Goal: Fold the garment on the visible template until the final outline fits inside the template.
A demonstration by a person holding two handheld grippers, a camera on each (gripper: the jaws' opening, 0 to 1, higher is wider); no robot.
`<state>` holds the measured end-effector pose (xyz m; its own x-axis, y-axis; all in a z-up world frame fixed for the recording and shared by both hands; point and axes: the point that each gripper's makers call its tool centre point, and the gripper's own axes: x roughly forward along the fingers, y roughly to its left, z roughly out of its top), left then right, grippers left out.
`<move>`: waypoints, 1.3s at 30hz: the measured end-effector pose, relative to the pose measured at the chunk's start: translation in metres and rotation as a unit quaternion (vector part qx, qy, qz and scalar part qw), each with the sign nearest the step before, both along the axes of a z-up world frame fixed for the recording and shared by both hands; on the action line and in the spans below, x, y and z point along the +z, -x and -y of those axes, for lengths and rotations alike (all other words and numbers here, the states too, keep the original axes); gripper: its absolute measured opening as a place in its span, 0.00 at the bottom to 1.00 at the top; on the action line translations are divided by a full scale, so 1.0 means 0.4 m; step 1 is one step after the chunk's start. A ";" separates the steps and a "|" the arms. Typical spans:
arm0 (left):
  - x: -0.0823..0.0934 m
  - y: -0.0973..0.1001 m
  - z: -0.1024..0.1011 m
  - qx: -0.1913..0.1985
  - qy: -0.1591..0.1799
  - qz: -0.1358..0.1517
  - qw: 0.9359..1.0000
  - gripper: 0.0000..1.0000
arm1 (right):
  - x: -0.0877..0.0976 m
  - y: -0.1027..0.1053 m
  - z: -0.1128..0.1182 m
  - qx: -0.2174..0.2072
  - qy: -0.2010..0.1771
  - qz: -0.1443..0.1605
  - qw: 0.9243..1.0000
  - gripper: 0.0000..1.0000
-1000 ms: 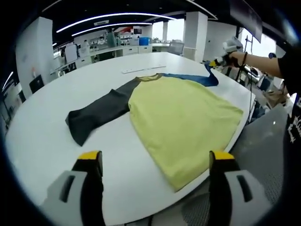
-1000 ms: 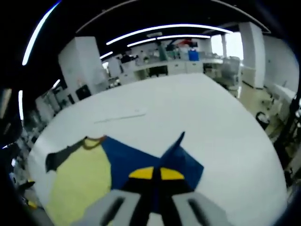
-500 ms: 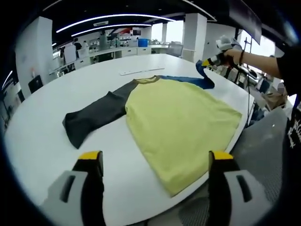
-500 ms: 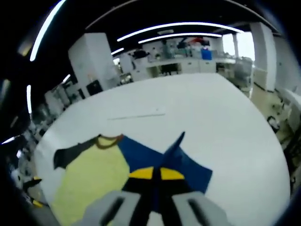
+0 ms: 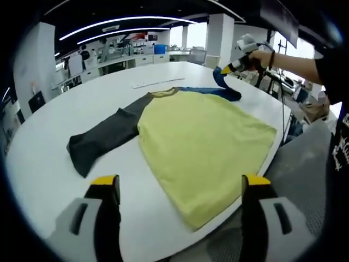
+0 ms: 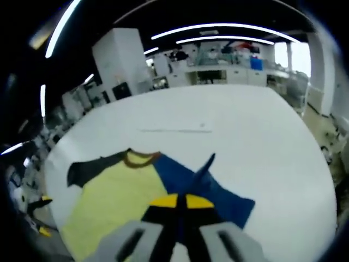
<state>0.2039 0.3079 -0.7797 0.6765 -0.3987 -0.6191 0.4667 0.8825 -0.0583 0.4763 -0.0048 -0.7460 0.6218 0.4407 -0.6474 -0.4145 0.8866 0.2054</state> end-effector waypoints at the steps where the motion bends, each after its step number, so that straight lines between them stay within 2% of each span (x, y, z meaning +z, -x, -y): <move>1: 0.001 0.000 0.006 -0.001 0.003 -0.001 1.000 0.89 | 0.001 0.000 -0.006 0.002 0.000 0.000 1.000 0.00; 3: 0.007 -0.003 0.017 -0.005 0.008 0.002 1.000 0.89 | 0.006 0.012 -0.024 0.008 0.000 0.000 1.000 0.00; 5: 0.009 -0.005 0.023 -0.008 0.008 0.001 1.000 0.89 | 0.003 -0.007 -0.030 0.016 0.003 -0.001 1.000 0.00; 11: 0.008 -0.009 0.027 -0.014 0.007 0.001 1.000 0.88 | 0.017 -0.002 -0.069 0.030 0.002 0.000 1.000 0.00; 13: 0.009 -0.009 0.028 -0.014 0.008 0.001 1.000 0.88 | 0.016 -0.021 -0.074 0.031 -0.002 -0.001 1.000 0.00; 15: 0.009 -0.010 0.027 -0.013 0.009 0.001 1.000 0.88 | 0.022 -0.005 -0.095 0.036 -0.003 -0.001 0.999 0.00; 26: 0.006 -0.011 0.028 -0.014 0.010 0.001 1.000 0.89 | 0.044 -0.023 -0.192 0.065 -0.009 0.002 0.998 0.00; 29: 0.004 -0.012 0.024 -0.011 0.012 -0.001 1.000 0.89 | 0.051 -0.015 -0.221 0.069 -0.014 0.002 0.997 0.00; 34: 0.008 -0.019 0.029 -0.008 0.031 -0.001 0.999 0.90 | 0.051 -0.026 -0.257 0.077 -0.017 -0.001 0.997 0.00; 39: 0.016 -0.026 0.035 -0.005 0.032 0.002 0.999 0.90 | 0.055 -0.016 -0.300 0.090 -0.015 0.000 0.996 0.00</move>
